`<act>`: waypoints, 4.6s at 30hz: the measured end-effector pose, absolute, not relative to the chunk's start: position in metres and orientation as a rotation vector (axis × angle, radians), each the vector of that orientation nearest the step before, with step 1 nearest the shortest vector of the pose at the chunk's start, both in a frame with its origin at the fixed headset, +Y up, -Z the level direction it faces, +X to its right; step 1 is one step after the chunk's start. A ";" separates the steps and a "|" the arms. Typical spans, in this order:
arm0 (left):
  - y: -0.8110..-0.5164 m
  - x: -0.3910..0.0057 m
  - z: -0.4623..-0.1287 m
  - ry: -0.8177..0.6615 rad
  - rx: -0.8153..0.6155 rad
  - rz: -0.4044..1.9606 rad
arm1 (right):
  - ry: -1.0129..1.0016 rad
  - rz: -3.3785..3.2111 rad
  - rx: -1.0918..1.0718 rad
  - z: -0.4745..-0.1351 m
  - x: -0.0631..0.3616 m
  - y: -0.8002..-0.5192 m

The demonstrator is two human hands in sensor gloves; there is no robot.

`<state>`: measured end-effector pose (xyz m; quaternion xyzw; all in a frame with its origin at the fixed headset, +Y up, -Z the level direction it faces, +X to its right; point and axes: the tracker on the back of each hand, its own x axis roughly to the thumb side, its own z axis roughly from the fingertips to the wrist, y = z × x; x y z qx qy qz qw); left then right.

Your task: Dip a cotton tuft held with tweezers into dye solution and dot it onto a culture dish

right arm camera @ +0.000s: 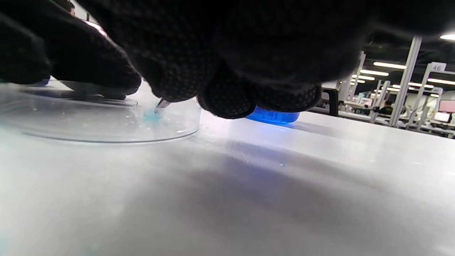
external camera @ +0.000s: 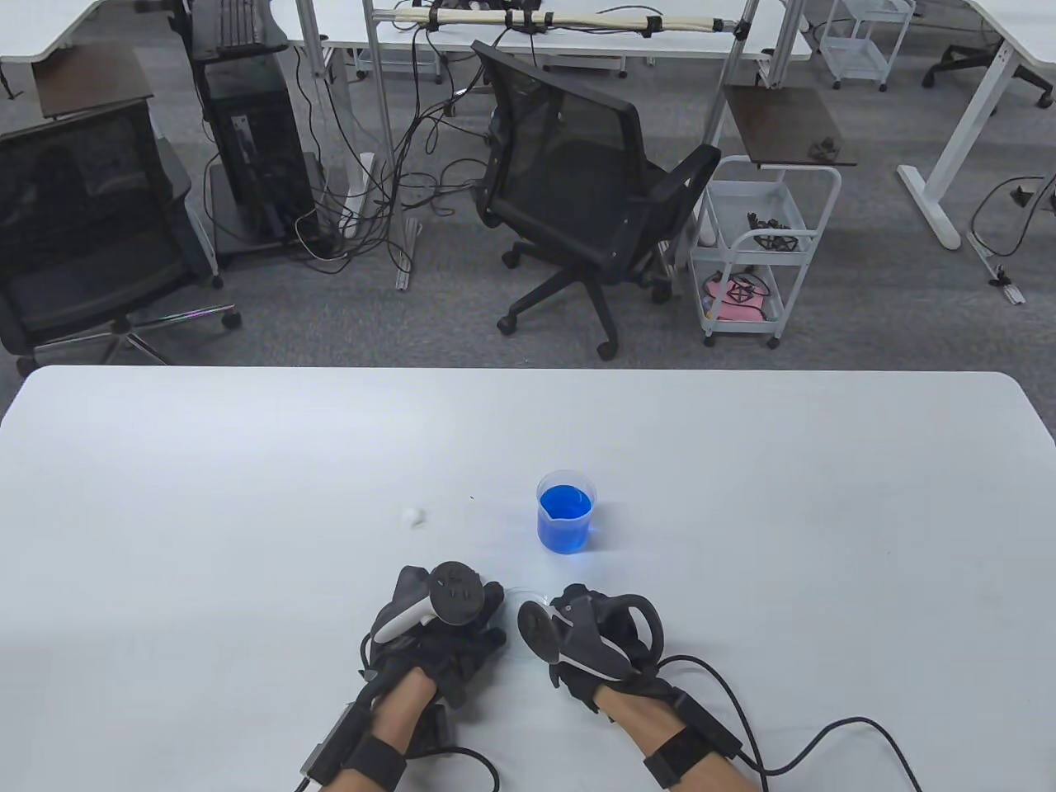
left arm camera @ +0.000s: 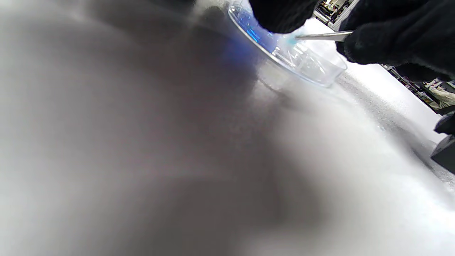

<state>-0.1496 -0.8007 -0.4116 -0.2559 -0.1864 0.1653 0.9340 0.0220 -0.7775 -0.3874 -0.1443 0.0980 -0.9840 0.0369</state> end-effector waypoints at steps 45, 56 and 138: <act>-0.800 -0.150 -0.412 -0.371 -0.526 0.331 | 0.286 -3.021 -0.468 -0.371 0.030 -0.775; -0.799 -0.150 -0.412 -0.370 -0.526 0.329 | 0.383 -3.066 -0.477 -0.364 0.034 -0.756; -0.800 -0.148 -0.411 -0.368 -0.530 0.322 | 0.372 -3.082 -0.445 -0.384 0.020 -0.763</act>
